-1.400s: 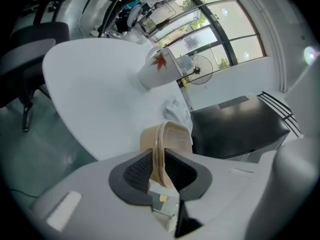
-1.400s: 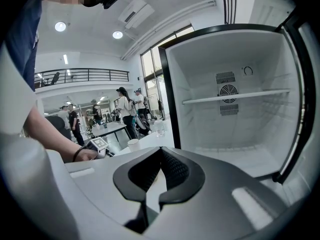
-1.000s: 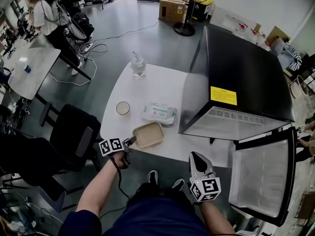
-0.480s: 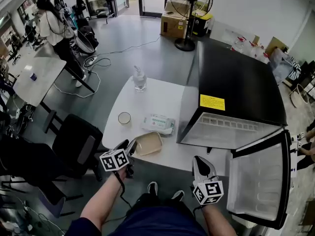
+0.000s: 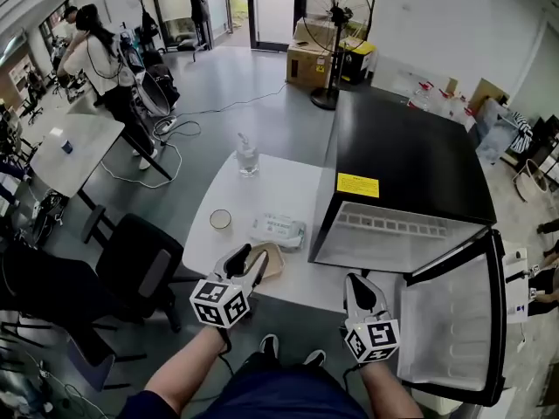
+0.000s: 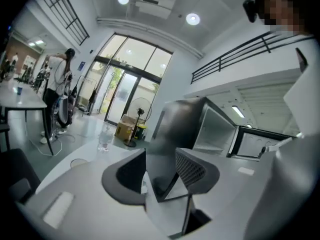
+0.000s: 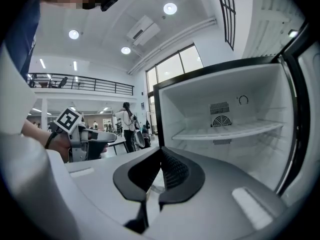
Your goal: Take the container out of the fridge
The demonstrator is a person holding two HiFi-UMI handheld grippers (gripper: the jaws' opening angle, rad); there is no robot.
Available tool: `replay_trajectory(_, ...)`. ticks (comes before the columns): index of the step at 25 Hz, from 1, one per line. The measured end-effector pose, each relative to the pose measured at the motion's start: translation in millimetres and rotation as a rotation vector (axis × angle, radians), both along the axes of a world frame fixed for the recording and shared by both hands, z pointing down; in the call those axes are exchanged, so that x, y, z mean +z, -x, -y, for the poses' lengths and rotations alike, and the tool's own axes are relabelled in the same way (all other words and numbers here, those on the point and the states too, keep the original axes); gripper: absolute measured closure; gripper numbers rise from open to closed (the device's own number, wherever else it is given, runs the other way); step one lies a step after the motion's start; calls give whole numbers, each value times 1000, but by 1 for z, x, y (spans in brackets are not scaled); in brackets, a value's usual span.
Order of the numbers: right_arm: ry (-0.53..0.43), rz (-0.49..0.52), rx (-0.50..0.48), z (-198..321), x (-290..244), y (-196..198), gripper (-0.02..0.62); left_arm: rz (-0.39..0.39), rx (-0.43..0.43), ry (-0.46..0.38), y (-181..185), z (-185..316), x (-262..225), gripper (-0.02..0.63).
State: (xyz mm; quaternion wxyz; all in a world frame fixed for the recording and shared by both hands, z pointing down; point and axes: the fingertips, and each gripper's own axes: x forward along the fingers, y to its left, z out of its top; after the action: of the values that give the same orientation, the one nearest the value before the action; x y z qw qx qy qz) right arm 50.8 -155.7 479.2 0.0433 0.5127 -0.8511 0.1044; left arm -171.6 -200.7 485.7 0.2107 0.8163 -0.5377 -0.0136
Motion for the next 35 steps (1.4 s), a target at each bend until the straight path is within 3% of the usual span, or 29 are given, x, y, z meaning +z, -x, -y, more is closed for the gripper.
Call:
replay_trajectory(10, -88, 24, 30, 1, -35, -24, 589, 165, 104, -274, -63, -23, -75, 425)
replay_trajectory(13, -108, 28, 39, 1, -44, -30, 589, 176, 112, -325, -75, -27, -88, 428)
replay_trajectory(16, -124, 31, 47, 0, -53, -36, 589, 146, 101, -371, -79, -30, -102, 541)
replay_trajectory(20, -138, 34, 60, -5, -61, -42, 589, 128, 104, -400, -85, -36, -110, 598)
replay_trajectory(35, -169, 33, 84, -5, -70, -52, 589, 166, 130, -426, -97, -39, -107, 603)
